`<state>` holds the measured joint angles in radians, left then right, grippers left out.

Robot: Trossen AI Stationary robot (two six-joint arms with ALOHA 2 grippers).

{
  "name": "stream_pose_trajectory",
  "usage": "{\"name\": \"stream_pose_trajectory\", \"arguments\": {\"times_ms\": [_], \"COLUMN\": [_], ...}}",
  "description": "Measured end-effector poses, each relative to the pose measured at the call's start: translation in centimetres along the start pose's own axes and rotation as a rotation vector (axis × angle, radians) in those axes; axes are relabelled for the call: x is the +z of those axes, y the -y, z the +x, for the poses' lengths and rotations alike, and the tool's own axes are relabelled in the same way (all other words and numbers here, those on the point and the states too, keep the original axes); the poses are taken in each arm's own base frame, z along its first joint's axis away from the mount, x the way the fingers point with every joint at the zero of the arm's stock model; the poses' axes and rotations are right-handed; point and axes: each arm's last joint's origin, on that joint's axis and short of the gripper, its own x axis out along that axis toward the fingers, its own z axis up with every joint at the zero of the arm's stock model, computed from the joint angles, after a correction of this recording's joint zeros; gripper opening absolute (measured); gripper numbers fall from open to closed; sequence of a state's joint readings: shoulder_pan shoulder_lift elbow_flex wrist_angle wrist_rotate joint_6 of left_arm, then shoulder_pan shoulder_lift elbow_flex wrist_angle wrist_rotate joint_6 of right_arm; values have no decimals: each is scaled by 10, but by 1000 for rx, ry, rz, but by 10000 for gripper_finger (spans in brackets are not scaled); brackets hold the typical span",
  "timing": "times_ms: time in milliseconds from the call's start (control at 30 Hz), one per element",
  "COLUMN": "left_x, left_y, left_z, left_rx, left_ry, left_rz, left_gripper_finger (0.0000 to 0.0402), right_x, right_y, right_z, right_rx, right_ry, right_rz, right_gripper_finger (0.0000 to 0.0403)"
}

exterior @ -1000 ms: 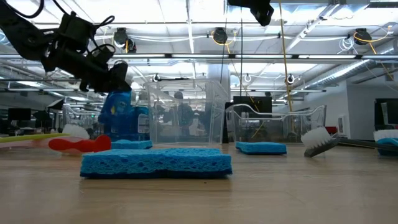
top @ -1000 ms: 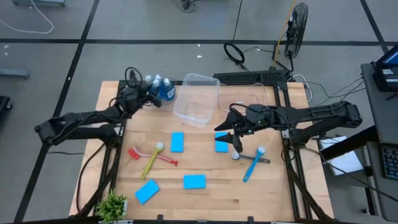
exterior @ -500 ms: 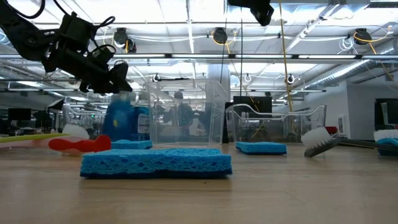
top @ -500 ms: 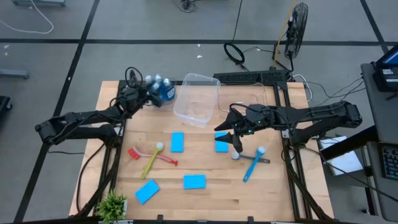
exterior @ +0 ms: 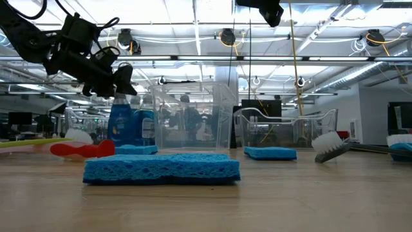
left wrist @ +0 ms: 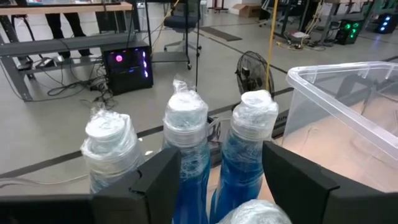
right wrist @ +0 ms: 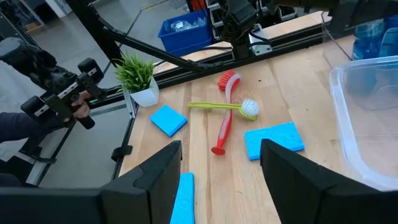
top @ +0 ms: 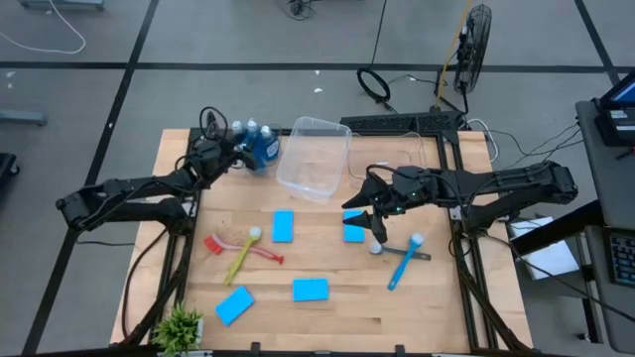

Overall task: Pick & Place Kitchen Sink Supplies
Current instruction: Put the blue dishwashing liquid into the left transparent bin, then put the blue dish brush into the transparent container

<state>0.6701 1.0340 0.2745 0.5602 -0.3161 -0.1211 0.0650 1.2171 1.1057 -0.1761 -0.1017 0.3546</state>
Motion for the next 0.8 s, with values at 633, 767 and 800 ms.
{"name": "stream_pose_trajectory", "arguments": {"times_ms": [633,767,800], "left_x": [56,72,76], "left_y": [13,20,22], "left_z": [-22,-40,-45], "left_rx": [-141,-209,-228], "left_ry": [341,415,422], "left_rz": [-14,-31,-33], "left_gripper_finger": [214,217,218], "right_x": [0,-1,-3], "right_y": [0,0,1], "right_z": [0,-1,-2], "right_rx": [3,0,-6], "right_ry": [-3,-15,-29], "right_rz": [0,-2,-15], "right_gripper_finger": [208,208,208]}}
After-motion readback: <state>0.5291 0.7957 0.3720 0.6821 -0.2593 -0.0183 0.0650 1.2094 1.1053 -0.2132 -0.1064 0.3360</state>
